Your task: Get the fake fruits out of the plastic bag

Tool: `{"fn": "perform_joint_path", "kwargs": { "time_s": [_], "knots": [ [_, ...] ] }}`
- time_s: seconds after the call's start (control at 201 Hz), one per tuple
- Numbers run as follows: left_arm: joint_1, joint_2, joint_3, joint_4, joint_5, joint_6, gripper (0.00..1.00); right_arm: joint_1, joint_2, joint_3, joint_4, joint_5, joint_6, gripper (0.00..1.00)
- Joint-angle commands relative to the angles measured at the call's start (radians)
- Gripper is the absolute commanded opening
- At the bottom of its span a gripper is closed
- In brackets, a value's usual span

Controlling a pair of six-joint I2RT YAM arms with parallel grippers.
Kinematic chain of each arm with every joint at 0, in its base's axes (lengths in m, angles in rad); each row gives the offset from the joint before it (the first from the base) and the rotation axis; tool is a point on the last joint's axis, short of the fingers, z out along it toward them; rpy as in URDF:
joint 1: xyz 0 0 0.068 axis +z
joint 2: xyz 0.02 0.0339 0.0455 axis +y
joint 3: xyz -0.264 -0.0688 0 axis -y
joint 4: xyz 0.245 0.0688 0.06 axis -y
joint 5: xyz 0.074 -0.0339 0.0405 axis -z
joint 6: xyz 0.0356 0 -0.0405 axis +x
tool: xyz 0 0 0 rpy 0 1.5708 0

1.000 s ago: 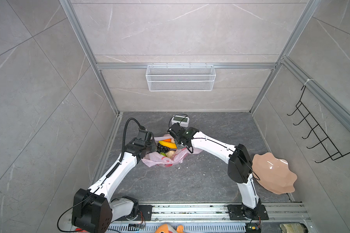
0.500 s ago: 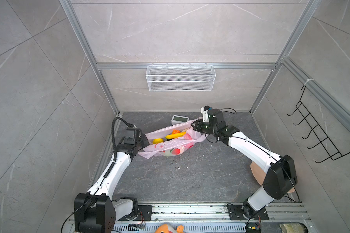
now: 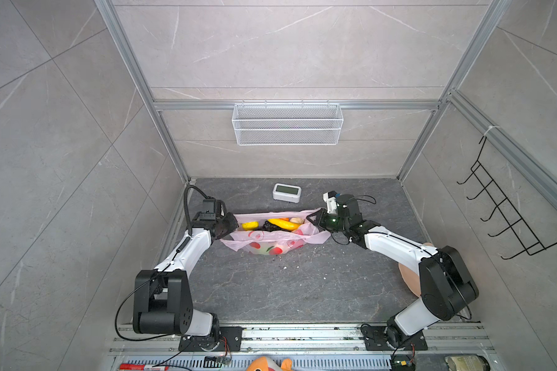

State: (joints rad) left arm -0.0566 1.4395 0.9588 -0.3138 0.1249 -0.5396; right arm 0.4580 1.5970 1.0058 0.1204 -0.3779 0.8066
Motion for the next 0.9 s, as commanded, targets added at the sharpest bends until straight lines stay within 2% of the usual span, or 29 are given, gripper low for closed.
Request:
{"fn": "perform_joint_path", "kwargs": {
  "time_s": [0.0,0.115,0.189,0.294,0.473,0.642,0.807,0.891],
  "knots": [
    [0.018,-0.026,0.011,0.007,-0.006,0.005,0.38,-0.022,-0.021,-0.017,0.049,0.049,0.0,0.0],
    [-0.044,-0.074,0.027,-0.047,-0.064,-0.006,0.63,0.002,-0.03,-0.028,0.049,0.063,-0.015,0.0],
    [-0.075,-0.109,0.048,-0.099,-0.104,-0.017,0.72,0.019,-0.044,-0.041,0.05,0.087,-0.027,0.0],
    [-0.086,-0.154,0.083,-0.194,-0.166,-0.033,0.78,0.044,-0.058,-0.047,0.03,0.122,-0.058,0.0],
    [-0.092,-0.243,0.108,-0.295,-0.223,-0.067,0.84,0.072,-0.087,-0.06,0.009,0.174,-0.097,0.0],
    [-0.117,-0.293,0.111,-0.347,-0.243,-0.084,0.84,0.092,-0.098,-0.061,-0.008,0.209,-0.11,0.0],
    [-0.245,-0.254,0.118,-0.363,-0.252,-0.125,0.84,0.124,-0.109,-0.063,-0.017,0.248,-0.126,0.0],
    [-0.282,-0.211,0.096,-0.332,-0.267,-0.149,0.84,0.133,-0.109,-0.068,-0.012,0.255,-0.124,0.0]
  ]
}}
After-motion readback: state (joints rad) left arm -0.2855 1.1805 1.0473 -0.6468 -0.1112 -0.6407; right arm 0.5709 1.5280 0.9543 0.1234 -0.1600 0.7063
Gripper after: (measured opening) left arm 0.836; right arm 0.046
